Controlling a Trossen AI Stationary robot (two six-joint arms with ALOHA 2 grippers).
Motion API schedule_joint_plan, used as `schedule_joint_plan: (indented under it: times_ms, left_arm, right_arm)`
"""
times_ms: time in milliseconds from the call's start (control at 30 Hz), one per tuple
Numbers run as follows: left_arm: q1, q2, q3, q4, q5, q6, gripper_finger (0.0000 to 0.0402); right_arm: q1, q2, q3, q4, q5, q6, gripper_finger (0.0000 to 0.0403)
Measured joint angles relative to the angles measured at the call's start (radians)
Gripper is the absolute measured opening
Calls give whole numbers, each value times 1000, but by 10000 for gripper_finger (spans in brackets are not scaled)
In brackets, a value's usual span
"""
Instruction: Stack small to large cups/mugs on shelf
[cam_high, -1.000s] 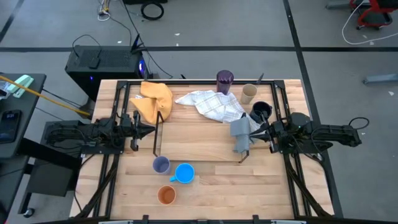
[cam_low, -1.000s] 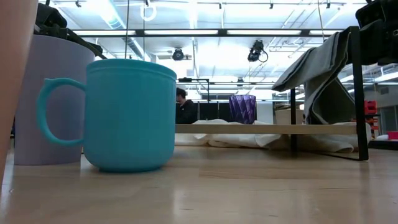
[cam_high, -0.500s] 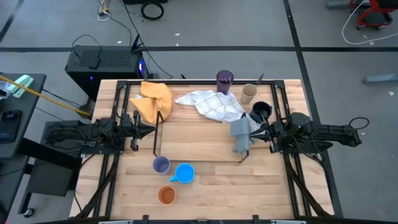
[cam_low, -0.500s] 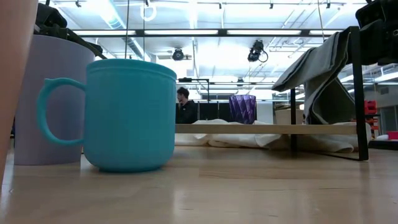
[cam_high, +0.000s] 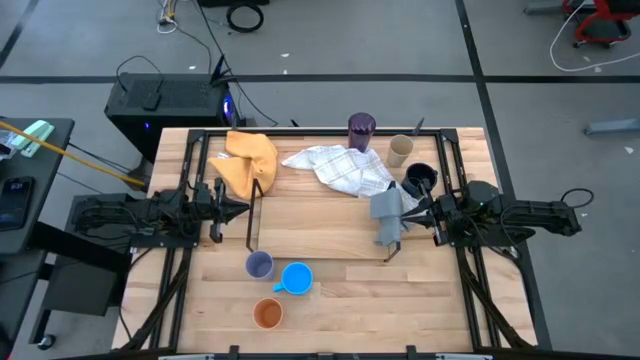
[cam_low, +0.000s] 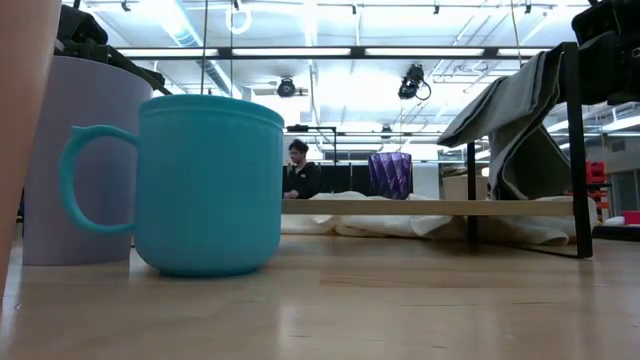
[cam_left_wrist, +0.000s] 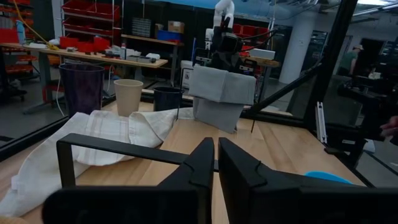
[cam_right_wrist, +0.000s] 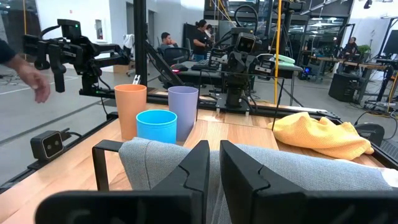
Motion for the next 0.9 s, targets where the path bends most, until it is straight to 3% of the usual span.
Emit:
schedule_joint_plan:
  times_ms: [900]
  left_arm:
    - [0,0,0,0,0,0,30]
  right_arm:
    - [0,0,0,0,0,-1,45]
